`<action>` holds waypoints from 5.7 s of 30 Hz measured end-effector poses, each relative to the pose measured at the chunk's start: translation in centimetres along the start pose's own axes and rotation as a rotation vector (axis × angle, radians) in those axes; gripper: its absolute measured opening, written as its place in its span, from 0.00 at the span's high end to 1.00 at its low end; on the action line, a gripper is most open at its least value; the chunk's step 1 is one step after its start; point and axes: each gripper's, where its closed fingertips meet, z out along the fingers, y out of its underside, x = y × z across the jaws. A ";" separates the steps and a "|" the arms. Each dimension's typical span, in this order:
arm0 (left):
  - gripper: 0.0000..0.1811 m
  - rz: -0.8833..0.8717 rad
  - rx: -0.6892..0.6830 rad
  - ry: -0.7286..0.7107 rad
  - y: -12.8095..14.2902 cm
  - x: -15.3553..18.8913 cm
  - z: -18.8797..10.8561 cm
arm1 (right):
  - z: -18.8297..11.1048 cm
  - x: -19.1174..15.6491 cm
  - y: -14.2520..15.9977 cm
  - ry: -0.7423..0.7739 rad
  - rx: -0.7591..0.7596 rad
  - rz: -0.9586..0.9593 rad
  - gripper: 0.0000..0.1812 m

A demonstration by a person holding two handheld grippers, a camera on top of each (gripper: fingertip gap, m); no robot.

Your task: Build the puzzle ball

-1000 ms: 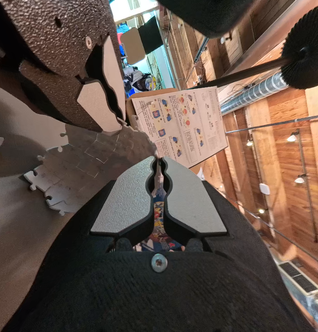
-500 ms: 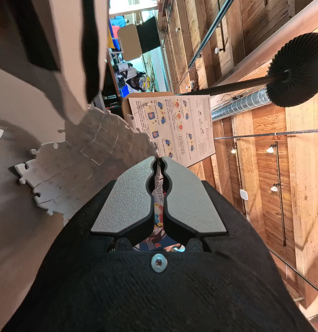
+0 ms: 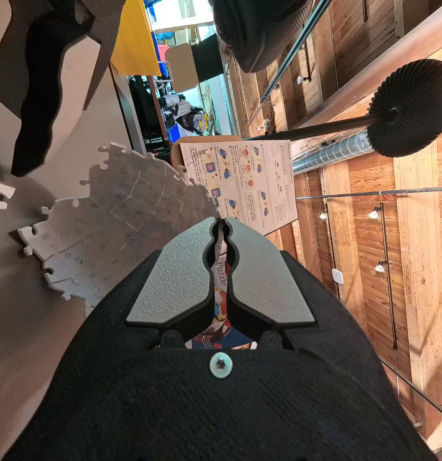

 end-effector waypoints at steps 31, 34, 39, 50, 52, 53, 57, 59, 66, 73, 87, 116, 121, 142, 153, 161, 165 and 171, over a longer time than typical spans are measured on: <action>0.86 -0.438 -0.051 -0.399 -1.0 -2.1 1.2 | -0.1 0.1 -0.2 0.005 0.005 0.005 0.98; 0.86 -0.385 -0.035 -0.410 -1.0 -2.2 0.8 | -0.1 0.1 -0.3 0.005 0.008 0.004 0.98; 0.89 -0.307 -0.031 -0.437 -0.7 -2.8 0.1 | -0.1 0.1 -0.3 0.007 0.008 0.005 0.98; 0.94 -0.458 -0.040 -0.395 -0.4 -2.9 0.8 | 0.0 0.1 -0.4 0.009 0.014 -0.005 0.98; 0.99 -0.422 -0.034 -0.399 -0.5 -3.0 0.9 | 0.0 0.1 -0.4 0.010 0.015 -0.006 0.98; 0.99 -0.405 -0.034 -0.391 -0.6 -2.9 1.0 | 0.0 0.1 -0.4 0.010 0.017 -0.005 0.98; 0.98 -0.322 -0.048 -0.388 -0.6 -2.8 0.8 | 0.0 0.1 -0.5 0.010 0.023 -0.013 0.98; 0.97 -0.275 -0.067 -0.427 -0.3 -3.1 0.4 | 0.1 0.1 -0.6 0.010 0.027 -0.023 0.98; 0.91 -0.272 -0.062 -0.408 -0.5 -2.5 0.3 | 0.2 0.0 -0.7 0.017 0.050 -0.055 0.98; 0.90 -0.274 -0.081 -0.395 -0.4 -2.2 0.4 | 0.3 0.0 -0.8 0.015 0.059 -0.080 0.98; 0.77 -0.252 -0.064 -0.165 0.6 -1.6 0.0 | 0.3 0.0 -0.6 0.012 0.048 -0.070 0.98; 0.94 -0.169 -0.041 -0.244 -1.0 -0.5 -0.3 | 0.3 0.0 -0.5 0.015 0.046 -0.068 0.98; 0.88 -0.112 -0.076 -0.272 -1.2 -0.9 -0.3 | 0.4 -0.1 -0.6 0.016 0.061 -0.086 0.98; 0.78 -0.275 -0.047 -0.313 0.1 -0.8 0.0 | 0.6 -0.5 -2.5 0.013 0.197 -0.243 0.98; 0.84 -0.222 -0.019 -0.244 -1.5 0.3 -2.9 | 1.1 -0.6 -1.9 0.002 0.187 -0.235 0.98; 0.71 -0.015 0.154 -0.685 -5.8 -7.0 -7.3 | 1.3 -0.6 -1.8 -0.007 0.173 -0.218 0.97; 0.77 -0.011 0.138 -0.632 -5.6 -7.4 -5.0 | 1.2 -0.6 -2.0 -0.009 0.179 -0.217 0.97; 0.97 -0.013 0.191 -0.704 -6.0 -8.1 -4.7 | 1.2 -0.5 -1.8 -0.011 0.169 -0.194 0.97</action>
